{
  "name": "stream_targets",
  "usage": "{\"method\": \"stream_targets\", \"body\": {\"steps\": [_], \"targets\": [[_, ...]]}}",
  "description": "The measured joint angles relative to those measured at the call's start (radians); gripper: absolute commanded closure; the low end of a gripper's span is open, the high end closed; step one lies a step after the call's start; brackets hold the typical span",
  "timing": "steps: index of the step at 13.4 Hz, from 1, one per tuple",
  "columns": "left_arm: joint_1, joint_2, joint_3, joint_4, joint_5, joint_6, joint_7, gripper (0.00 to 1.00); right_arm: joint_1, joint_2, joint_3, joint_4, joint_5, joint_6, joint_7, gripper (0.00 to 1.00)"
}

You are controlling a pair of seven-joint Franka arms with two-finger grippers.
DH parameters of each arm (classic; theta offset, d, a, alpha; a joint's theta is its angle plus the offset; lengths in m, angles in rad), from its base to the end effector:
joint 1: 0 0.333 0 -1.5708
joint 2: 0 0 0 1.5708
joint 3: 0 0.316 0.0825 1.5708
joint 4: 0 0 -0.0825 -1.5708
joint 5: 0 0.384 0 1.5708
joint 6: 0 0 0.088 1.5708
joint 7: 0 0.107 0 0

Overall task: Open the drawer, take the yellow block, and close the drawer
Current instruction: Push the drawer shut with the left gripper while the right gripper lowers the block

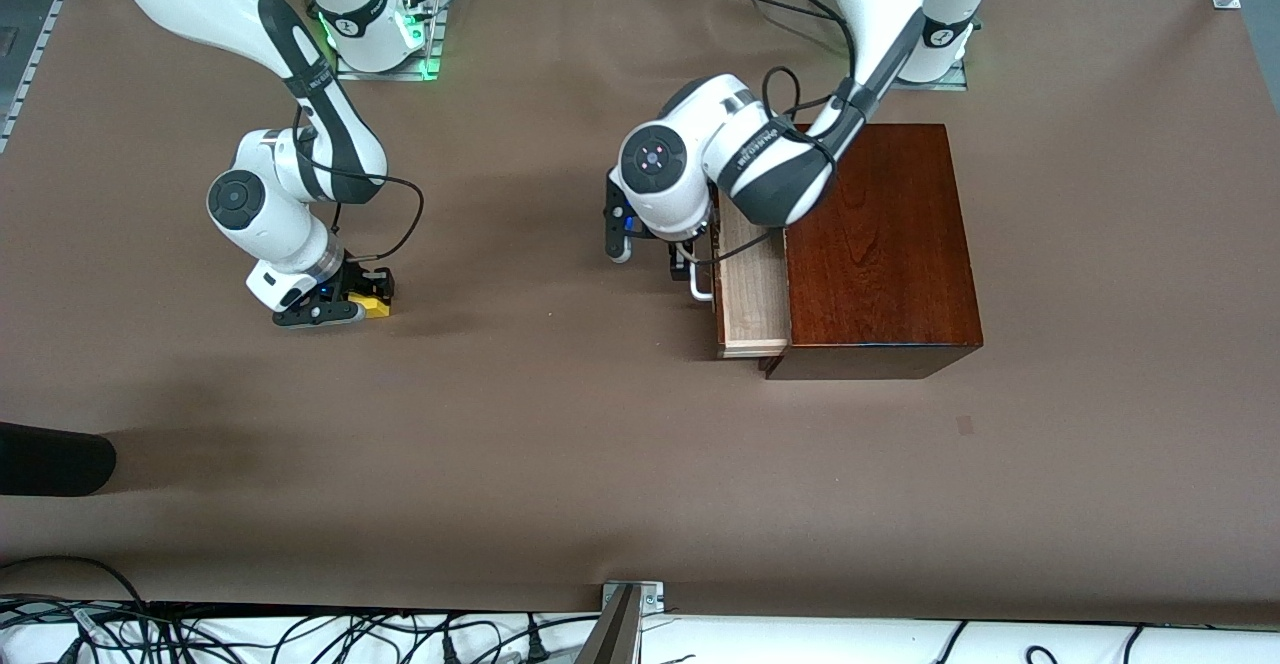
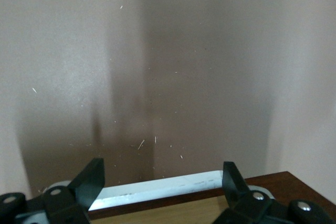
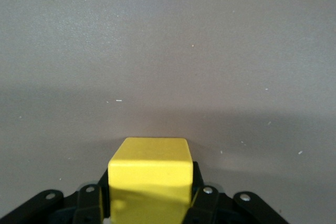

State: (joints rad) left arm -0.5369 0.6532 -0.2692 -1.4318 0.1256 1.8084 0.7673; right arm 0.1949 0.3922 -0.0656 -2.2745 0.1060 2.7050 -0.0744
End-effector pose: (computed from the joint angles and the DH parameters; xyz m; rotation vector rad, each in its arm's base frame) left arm 0.5065 -0.4670 0.3012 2.1548 -2.1884 -0.3916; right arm 0.5341 0.0648 0.1866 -3.1131 -0.1776 -0.0616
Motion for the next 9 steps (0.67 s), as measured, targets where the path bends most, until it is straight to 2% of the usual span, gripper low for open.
{"method": "stream_targets", "body": {"steps": [2, 4, 9], "targets": [[0.011, 0.000, -0.004, 0.005, 0.001, -0.031, 0.024, 0.00, -0.001, 0.002, 0.000, 0.001, 0.000, 0.001, 0.000, 0.00], [0.033, -0.001, 0.000, 0.010, 0.011, -0.115, 0.028, 0.00, -0.007, -0.024, 0.000, 0.015, 0.000, -0.019, 0.000, 0.00], [0.088, -0.004, 0.006, 0.012, 0.011, -0.205, 0.035, 0.00, -0.011, -0.213, 0.018, 0.158, 0.000, -0.351, -0.003, 0.00]]}}
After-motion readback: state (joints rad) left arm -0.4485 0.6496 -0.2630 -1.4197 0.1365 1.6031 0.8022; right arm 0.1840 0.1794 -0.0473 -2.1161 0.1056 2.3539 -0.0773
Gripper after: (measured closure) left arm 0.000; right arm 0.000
